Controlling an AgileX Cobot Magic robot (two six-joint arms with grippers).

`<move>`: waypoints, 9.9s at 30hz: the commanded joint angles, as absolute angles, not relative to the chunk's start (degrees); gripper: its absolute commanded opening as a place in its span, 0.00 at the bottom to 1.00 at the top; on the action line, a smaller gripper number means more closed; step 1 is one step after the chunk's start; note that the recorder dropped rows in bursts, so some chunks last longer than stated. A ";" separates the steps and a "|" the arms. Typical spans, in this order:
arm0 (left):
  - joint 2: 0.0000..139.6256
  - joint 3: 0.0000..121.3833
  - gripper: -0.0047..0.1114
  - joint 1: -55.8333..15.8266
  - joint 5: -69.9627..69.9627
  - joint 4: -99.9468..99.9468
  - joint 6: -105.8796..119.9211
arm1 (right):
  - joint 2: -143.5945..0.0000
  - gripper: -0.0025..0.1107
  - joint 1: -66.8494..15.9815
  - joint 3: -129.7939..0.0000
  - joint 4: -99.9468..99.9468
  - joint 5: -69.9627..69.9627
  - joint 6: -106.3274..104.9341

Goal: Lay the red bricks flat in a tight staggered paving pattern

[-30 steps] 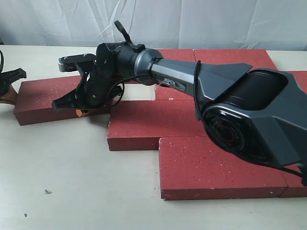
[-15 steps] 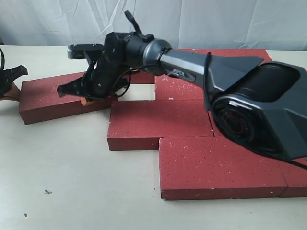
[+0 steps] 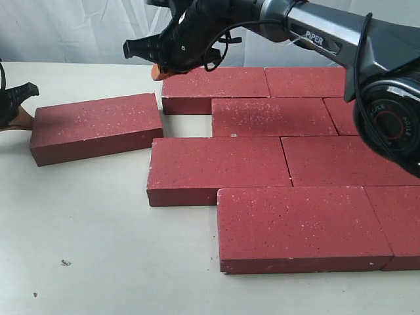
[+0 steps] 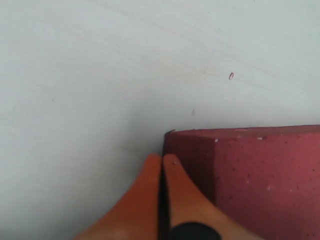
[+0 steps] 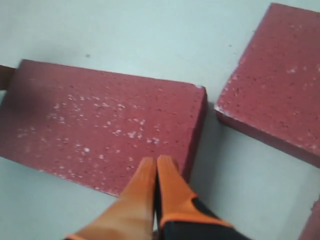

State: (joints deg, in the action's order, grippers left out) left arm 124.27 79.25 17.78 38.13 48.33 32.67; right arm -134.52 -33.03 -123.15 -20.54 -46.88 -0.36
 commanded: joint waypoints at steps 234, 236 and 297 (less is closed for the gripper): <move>95.92 75.12 0.04 0.46 50.44 25.32 16.65 | -111.00 0.02 -20.06 -94.46 -19.03 -69.96 0.00; 93.73 72.59 0.04 0.46 49.12 25.81 16.65 | -108.81 0.02 -20.06 -91.53 -15.92 -68.17 -0.34; 47.69 29.19 0.04 0.46 32.99 4.62 -6.07 | -62.28 0.02 -7.96 -43.68 -14.43 -33.33 -6.85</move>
State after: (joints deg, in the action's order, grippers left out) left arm 47.69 29.50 0.40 33.84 6.35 -5.64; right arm -62.24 -12.51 -43.80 -14.58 -34.07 -5.74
